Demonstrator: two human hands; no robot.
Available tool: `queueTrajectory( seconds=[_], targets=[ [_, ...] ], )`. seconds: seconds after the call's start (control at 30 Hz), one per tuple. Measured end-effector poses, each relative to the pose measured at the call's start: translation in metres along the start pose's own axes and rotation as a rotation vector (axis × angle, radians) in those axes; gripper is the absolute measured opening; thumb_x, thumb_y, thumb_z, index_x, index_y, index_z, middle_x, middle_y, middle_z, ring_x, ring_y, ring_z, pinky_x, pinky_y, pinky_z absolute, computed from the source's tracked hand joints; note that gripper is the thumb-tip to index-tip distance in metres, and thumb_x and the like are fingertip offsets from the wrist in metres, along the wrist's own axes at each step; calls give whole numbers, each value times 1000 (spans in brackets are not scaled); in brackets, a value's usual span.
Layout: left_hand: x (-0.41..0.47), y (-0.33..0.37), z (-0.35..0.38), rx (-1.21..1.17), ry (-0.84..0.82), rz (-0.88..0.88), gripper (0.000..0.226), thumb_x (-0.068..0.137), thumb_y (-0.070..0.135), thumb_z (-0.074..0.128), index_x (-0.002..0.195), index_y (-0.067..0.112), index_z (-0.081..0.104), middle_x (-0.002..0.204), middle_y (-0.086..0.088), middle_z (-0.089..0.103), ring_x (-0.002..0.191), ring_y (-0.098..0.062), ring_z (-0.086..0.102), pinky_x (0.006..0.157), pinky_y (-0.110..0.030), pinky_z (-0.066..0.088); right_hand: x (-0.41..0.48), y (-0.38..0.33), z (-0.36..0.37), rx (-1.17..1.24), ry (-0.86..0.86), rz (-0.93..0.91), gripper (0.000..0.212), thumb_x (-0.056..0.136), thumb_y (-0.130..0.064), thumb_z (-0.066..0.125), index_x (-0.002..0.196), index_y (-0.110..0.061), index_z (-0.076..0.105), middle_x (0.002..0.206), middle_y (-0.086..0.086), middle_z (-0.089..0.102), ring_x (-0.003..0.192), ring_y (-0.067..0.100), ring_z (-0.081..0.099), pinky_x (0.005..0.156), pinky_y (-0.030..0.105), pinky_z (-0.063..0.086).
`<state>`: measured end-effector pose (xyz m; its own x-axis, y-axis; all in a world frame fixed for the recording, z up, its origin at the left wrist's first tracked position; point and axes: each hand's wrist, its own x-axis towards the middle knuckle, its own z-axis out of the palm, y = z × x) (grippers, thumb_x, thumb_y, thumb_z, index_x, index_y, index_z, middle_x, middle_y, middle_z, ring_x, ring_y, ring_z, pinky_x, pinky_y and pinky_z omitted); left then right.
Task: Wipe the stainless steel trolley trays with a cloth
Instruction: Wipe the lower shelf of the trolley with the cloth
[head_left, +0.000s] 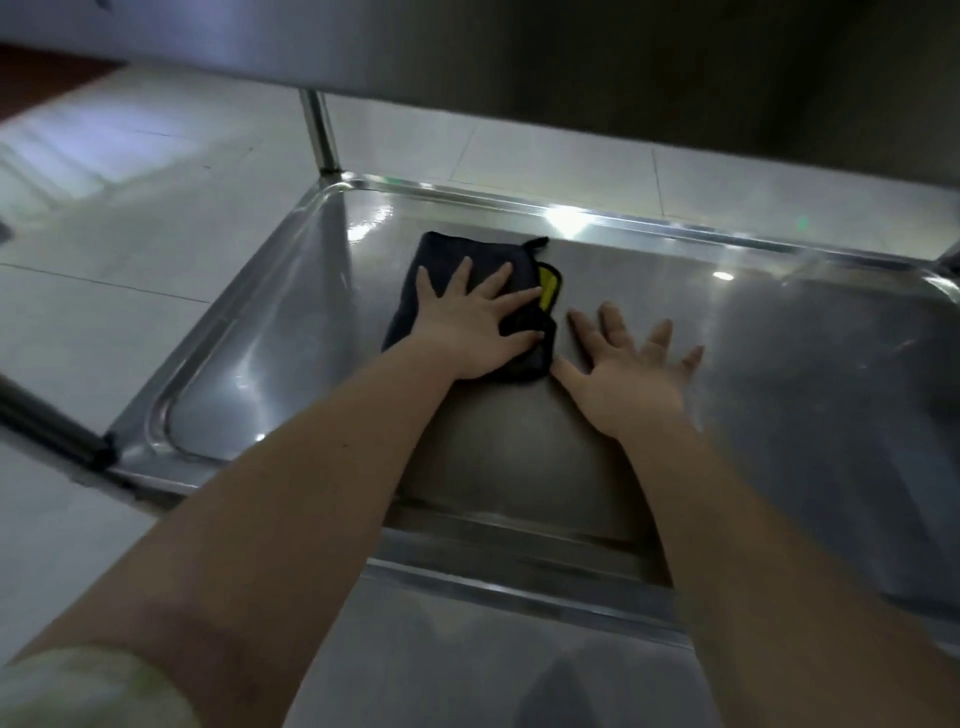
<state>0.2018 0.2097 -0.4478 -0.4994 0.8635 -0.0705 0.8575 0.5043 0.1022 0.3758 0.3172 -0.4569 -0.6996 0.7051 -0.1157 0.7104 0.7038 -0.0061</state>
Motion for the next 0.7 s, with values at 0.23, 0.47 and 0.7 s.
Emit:
queueTrajectory(
  seconds=[0.23,0.47,0.7],
  targets=[
    [-1,-61,-15,-59,11,-135,68,82,82,29,145,59,15,162,16,3,150,-24,-3,112,-65,-7,8,5,4,39,7,5,81,71,-90,2,144,-58,-5,161,-21,-7,147,41,-7,107,74,-3],
    [-25,-164,-24,4,8,-364,69,79,81,23,144,59,15,163,12,5,150,-25,0,112,-65,-4,8,1,9,13,42,17,80,72,-90,0,145,-57,-5,161,-19,-5,146,43,-5,105,74,-3],
    [26,-76,-27,-20,-25,-299,68,87,77,27,149,52,14,164,8,0,149,-31,-5,111,-68,-4,2,-3,7,12,39,26,81,71,-88,-2,145,-56,-5,161,-19,-5,146,43,-6,107,73,-3]
  ],
)
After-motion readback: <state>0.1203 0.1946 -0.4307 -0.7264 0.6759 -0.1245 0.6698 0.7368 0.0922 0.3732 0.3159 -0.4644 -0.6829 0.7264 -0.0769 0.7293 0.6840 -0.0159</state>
